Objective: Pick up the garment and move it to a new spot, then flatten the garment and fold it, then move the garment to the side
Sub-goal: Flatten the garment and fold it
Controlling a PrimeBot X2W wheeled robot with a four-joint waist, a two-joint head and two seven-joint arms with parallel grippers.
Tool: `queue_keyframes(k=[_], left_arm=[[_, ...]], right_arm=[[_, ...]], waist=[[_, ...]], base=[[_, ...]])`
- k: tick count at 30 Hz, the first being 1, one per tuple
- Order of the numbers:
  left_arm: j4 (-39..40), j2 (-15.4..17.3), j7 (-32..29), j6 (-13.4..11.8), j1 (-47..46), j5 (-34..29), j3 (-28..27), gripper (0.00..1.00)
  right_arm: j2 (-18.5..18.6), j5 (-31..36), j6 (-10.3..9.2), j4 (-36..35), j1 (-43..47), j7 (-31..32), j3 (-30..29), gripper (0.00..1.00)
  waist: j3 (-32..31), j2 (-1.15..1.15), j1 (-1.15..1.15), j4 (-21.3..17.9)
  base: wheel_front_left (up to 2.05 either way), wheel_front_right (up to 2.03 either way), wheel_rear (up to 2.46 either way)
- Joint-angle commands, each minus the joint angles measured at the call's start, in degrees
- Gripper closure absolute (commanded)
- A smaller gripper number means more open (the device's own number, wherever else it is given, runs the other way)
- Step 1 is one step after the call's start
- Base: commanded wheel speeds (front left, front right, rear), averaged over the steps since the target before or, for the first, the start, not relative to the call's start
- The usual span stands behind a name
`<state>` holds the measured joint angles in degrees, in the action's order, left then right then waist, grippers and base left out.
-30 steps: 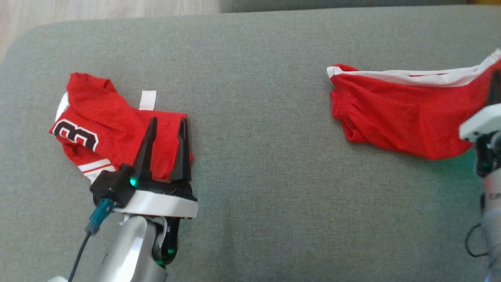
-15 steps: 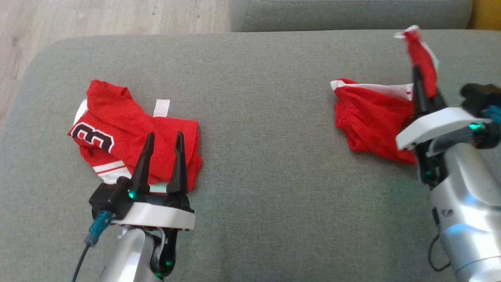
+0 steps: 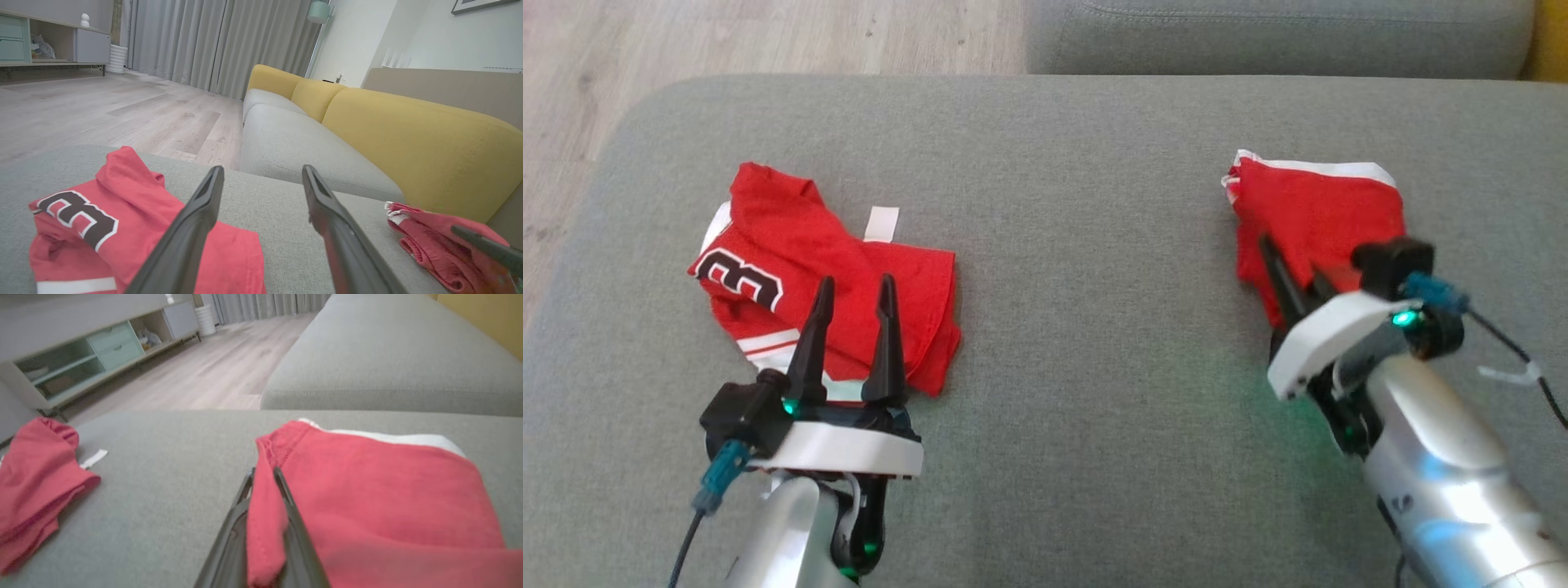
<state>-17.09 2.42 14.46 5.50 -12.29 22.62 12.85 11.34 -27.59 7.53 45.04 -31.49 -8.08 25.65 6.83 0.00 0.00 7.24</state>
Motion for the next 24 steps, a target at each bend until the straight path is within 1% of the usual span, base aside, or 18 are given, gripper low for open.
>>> queue_keyframes(k=[1, 3, 4, 5, 6, 10, 12, 14, 16, 19, 22, 23, 24], left_arm=[[1.9, 0.5, 0.5, 0.0, -0.5, -0.8, -2.1, 0.0], [1.8, 0.5, 0.5, 0.0, -0.2, -0.8, -2.3, 0.0], [1.8, 0.5, 0.5, 0.0, -0.1, -0.7, -2.3, 0.0], [1.8, 0.5, 0.5, 0.0, 0.0, -0.6, -2.3, 0.0], [1.8, 0.5, 0.5, 0.1, 0.1, -0.6, -2.3, 0.0], [1.9, 0.5, 0.5, 0.1, 0.4, -0.5, -2.2, 0.0], [2.4, 0.5, 0.5, 0.1, 0.5, -0.3, -2.4, 0.0], [3.1, 0.5, 0.5, 0.1, 0.5, -0.2, -2.6, 0.0], [4.0, 0.5, 0.5, 0.0, 0.5, 0.0, -2.7, 0.0], [5.3, 0.5, 0.5, 0.1, 0.5, 0.2, -2.7, 0.0], [6.1, 0.5, 0.5, 0.1, 0.7, 0.2, -2.7, 0.0], [6.1, 0.5, 0.5, 0.1, 0.7, 0.2, -2.7, 0.0], [6.3, 0.5, 0.5, 0.0, 1.0, 0.2, -2.7, 0.0]], right_arm=[[0.4, -0.3, -0.04, -0.9, -0.2, 0.1, 1.6, 1.0], [0.7, -0.4, -0.04, 0.4, 0.1, 1.3, 4.4, 1.0], [0.8, -0.5, -0.04, 1.0, 0.2, 1.7, 5.7, 0.89], [0.9, -0.6, -0.04, 1.4, 0.3, 2.0, 6.8, 0.05], [0.9, -0.8, -0.04, 1.7, 0.2, 1.9, 7.5, 0.0], [1.1, -2.0, -0.04, 1.4, -0.4, -0.7, 7.8, 0.0], [1.3, -2.6, -0.04, 0.6, -0.6, -2.9, 6.2, 0.0], [2.0, -2.5, -0.04, -0.6, -0.8, -4.8, 3.4, 0.0], [2.7, -1.7, -0.04, -2.2, -0.7, -6.1, -0.8, 0.0], [2.4, 1.1, -0.04, -5.2, 0.7, -6.8, -9.5, 0.0], [0.3, 6.5, -0.04, -12.4, 4.2, -6.9, -17.6, 0.0], [0.3, 6.5, -0.04, -12.4, 4.2, -6.9, -17.6, 0.0], [-2.3, 10.6, -0.04, -17.6, 7.8, -6.9, -21.5, 0.0]], waist=[[-0.2, 0.0, 0.0, -0.3], [-0.5, 0.0, 0.0, -0.7], [-0.6, 0.0, 0.0, -1.1], [-0.7, 0.0, 0.0, -1.4], [-0.9, 0.0, 0.0, -1.9], [-1.9, 0.0, 0.0, -4.0], [-2.3, 0.0, 0.0, -5.2], [-2.7, 0.0, 0.0, -6.4], [-3.0, 0.0, 0.0, -7.6], [-3.1, 0.0, 0.0, -9.3], [-3.1, 0.0, 0.0, -10.7], [-3.1, 0.0, 0.0, -10.7], [-3.0, 0.0, 0.0, -11.5]], base=[[0.0, 0.0, 0.0], [0.0, 0.0, 0.0], [0.0, 0.0, 0.0], [0.0, 0.0, 0.0], [0.0, 0.0, 0.0], [0.0, 0.0, 0.0], [0.0, 0.0, 0.0], [0.0, 0.0, 0.0], [0.0, 0.0, 0.0], [0.0, 0.0, 0.0], [0.0, 0.0, 0.0], [0.0, 0.0, 0.0], [0.0, 0.0, 0.0]])
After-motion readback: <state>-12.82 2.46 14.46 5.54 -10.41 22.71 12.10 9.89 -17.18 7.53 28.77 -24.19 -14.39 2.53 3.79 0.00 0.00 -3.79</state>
